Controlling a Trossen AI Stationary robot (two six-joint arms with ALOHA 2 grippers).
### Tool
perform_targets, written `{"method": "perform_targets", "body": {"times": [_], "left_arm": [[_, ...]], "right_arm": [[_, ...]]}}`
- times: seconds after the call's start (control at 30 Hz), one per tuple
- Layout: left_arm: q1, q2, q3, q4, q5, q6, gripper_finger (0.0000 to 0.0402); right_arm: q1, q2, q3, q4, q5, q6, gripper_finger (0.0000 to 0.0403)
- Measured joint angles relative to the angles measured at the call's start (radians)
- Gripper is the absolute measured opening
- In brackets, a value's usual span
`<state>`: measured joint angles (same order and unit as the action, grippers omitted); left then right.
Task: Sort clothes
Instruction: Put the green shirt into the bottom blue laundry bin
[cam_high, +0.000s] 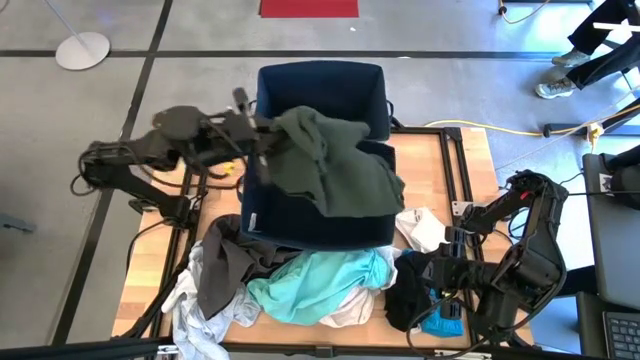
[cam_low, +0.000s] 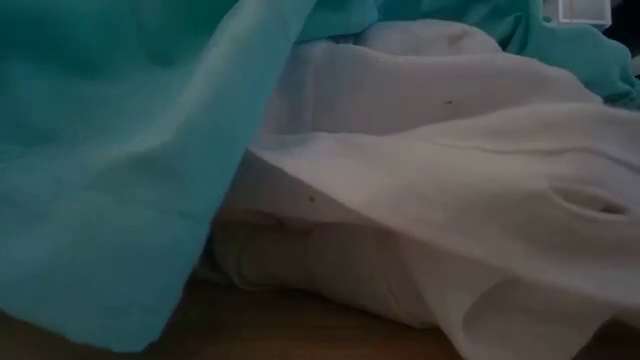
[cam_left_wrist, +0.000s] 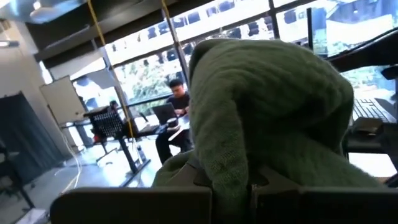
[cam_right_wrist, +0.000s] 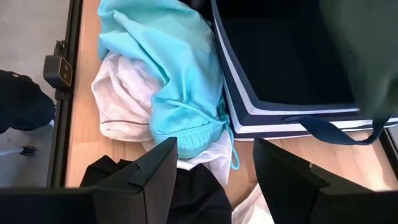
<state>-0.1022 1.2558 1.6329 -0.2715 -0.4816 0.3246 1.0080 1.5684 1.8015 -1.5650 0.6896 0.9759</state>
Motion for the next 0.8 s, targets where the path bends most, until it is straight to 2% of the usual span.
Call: {"method": "perform_targets", "body": {"times": [0.17,0.3,0.8], "left_arm": [[-0.018,-0.068,0.0,-0.037,-0.032,-0.041,0.0005],[-0.007,-0.071,-0.004,-0.099,-0.033,-0.092,0.0009],[-0.025,0.153,-0.007,-0.338,-0.031,-0.193,0.0005]], "right_arm": [[0.0,0.0,0.0,0.0,0.019,-0.002,0.0209],[0.0,0.0,0.0,0.0,0.042,-0.004,0.0209],[0.0,0.0,0.0,0.021,0.08,-0.005,0.0209]]}}
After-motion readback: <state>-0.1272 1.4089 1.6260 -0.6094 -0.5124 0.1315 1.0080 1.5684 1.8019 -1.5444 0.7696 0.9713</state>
